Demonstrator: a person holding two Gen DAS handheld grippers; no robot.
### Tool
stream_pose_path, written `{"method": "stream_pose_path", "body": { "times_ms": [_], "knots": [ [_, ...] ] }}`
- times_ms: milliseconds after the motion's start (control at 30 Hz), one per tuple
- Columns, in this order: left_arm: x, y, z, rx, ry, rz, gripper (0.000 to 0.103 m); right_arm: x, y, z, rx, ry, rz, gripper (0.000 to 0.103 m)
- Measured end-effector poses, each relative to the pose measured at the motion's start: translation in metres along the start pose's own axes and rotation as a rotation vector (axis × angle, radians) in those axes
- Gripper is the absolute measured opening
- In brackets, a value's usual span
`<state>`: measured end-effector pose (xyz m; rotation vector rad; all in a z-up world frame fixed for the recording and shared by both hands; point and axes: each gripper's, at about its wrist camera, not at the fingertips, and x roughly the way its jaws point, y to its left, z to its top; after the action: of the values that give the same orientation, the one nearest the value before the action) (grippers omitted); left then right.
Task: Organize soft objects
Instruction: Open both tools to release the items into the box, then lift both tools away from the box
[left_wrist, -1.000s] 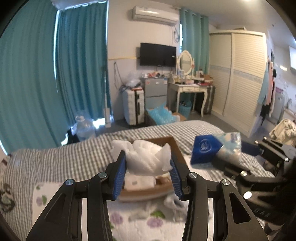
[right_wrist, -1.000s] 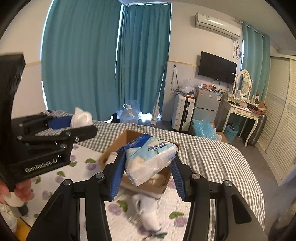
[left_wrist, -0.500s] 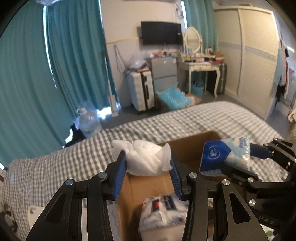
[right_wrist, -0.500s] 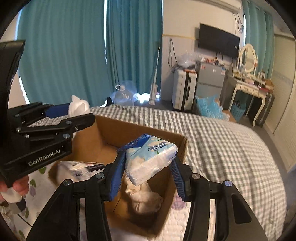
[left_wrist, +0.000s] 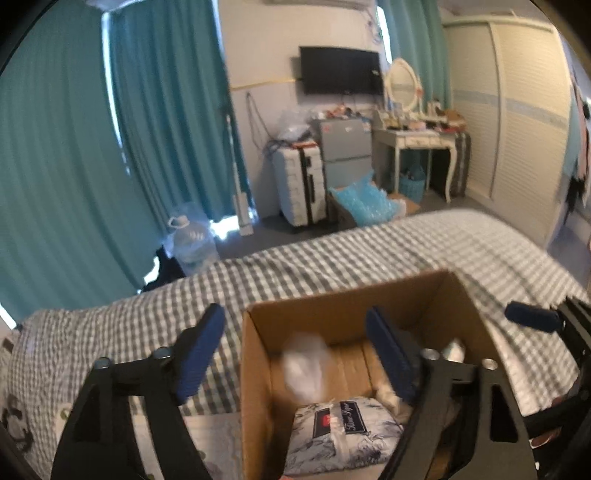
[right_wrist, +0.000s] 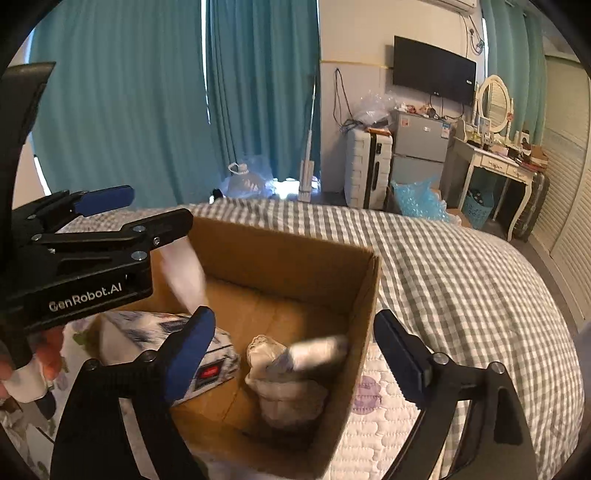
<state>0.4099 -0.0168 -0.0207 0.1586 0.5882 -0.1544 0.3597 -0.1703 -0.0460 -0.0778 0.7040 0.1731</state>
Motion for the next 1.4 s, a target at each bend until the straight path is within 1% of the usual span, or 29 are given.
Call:
{"method": "stream_pose_path", "body": {
  "times_ms": [100, 200, 267, 300, 433, 500, 533, 633, 700, 767, 833, 900, 1000, 1067, 1200, 1300, 1400],
  "knots": [
    [-0.021, 0.009, 0.012, -0.034, 0.006, -0.002, 0.082, -0.028, 0.001, 0.009, -0.018, -0.022, -0.015, 0.092],
    [-0.055, 0.016, 0.022, -0.047, -0.032, 0.012, 0.082, -0.068, 0.001, 0.02, -0.022, -0.059, -0.021, 0.093],
    [-0.089, 0.019, 0.028, -0.059, -0.074, 0.019, 0.082, -0.107, 0.002, 0.029, -0.034, -0.096, -0.033, 0.094],
    [-0.107, 0.02, 0.029, -0.063, -0.092, 0.02, 0.082, -0.12, 0.003, 0.032, -0.039, -0.106, -0.037, 0.094],
    [-0.185, 0.016, 0.034, -0.053, -0.177, 0.033, 0.082, -0.201, 0.01, 0.045, -0.075, -0.184, -0.042, 0.095],
    [-0.23, 0.014, 0.034, -0.047, -0.227, 0.014, 0.082, -0.234, 0.015, 0.048, -0.087, -0.208, -0.044, 0.095],
    [-0.246, 0.012, 0.034, -0.046, -0.243, 0.012, 0.082, -0.254, 0.019, 0.047, -0.098, -0.219, -0.051, 0.095],
    [-0.295, 0.008, 0.032, -0.054, -0.291, -0.006, 0.083, -0.296, 0.024, 0.044, -0.124, -0.246, -0.069, 0.096],
    [-0.32, 0.006, 0.024, -0.063, -0.319, -0.007, 0.089, -0.316, 0.025, 0.035, -0.129, -0.251, -0.072, 0.096],
    [-0.334, 0.003, 0.011, -0.068, -0.33, 0.007, 0.091, -0.333, 0.024, 0.023, -0.121, -0.246, -0.065, 0.096],
    [-0.337, -0.003, -0.005, -0.071, -0.31, 0.026, 0.092, -0.342, 0.023, 0.007, -0.114, -0.242, -0.055, 0.096],
    [-0.332, -0.005, -0.02, -0.079, -0.283, 0.01, 0.092, -0.347, 0.02, -0.009, -0.107, -0.233, -0.041, 0.096],
    [-0.319, -0.01, -0.043, -0.102, -0.238, 0.031, 0.092, -0.339, 0.017, -0.029, -0.095, -0.193, -0.023, 0.096],
    [-0.303, -0.012, -0.055, -0.111, -0.196, 0.049, 0.092, -0.325, 0.02, -0.044, -0.111, -0.153, -0.019, 0.096],
    [-0.273, -0.02, -0.083, -0.12, -0.132, 0.041, 0.091, -0.286, 0.025, -0.068, -0.143, -0.086, -0.002, 0.096],
    [-0.246, -0.031, -0.102, -0.095, -0.09, 0.056, 0.091, -0.242, 0.024, -0.087, -0.13, -0.022, 0.042, 0.096],
    [-0.212, -0.035, -0.114, -0.085, -0.031, 0.037, 0.091, -0.2, 0.024, -0.1, -0.142, 0.041, 0.056, 0.096]
  ]
}}
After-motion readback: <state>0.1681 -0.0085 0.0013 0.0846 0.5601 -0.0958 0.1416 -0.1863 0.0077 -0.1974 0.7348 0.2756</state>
